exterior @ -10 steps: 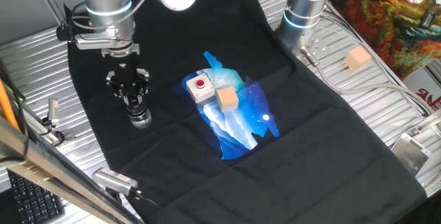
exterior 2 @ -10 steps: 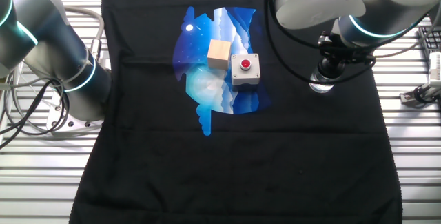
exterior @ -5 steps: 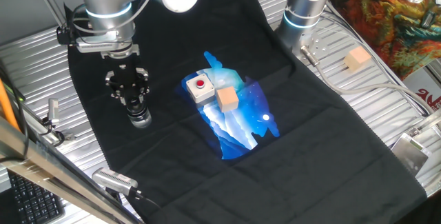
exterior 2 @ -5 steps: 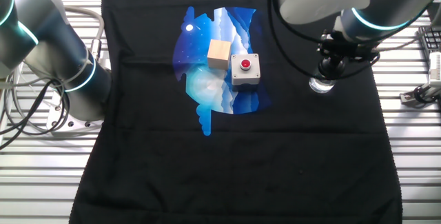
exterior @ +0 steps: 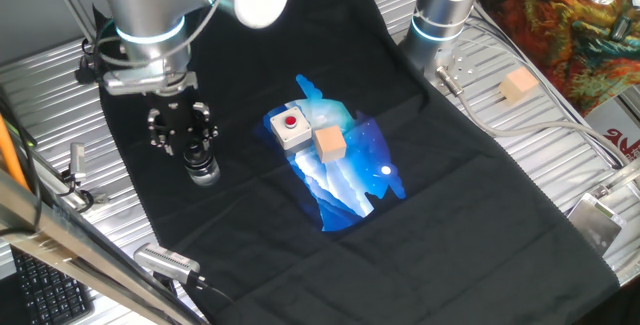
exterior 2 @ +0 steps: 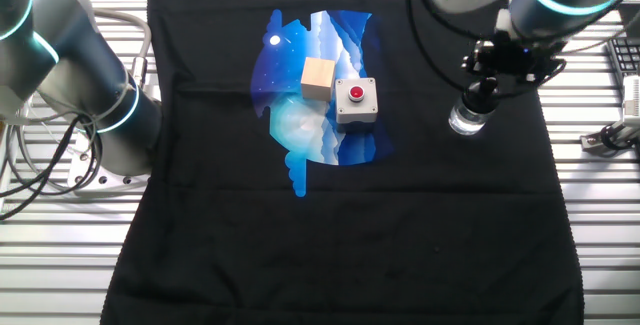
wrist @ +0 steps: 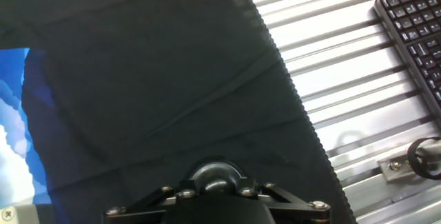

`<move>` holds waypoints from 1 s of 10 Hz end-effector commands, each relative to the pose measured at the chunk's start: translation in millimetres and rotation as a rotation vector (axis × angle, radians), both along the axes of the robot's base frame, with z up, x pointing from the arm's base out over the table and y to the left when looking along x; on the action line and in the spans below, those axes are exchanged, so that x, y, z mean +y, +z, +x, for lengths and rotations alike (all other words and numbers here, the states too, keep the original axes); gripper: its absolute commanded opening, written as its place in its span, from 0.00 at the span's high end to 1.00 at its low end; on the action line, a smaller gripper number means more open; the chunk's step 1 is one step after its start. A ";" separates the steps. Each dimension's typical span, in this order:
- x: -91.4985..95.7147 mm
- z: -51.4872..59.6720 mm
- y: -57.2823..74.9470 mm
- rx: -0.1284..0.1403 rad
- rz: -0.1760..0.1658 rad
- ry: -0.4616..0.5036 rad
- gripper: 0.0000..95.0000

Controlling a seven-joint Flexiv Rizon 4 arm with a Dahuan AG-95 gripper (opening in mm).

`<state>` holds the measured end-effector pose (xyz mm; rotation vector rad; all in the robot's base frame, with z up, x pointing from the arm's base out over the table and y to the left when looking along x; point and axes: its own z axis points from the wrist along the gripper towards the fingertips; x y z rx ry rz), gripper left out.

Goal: Screw the lid onto the jar

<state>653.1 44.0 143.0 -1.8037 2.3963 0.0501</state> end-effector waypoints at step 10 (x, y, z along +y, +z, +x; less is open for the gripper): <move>-4.6 -8.2 -10.8 0.109 -0.112 -0.039 0.40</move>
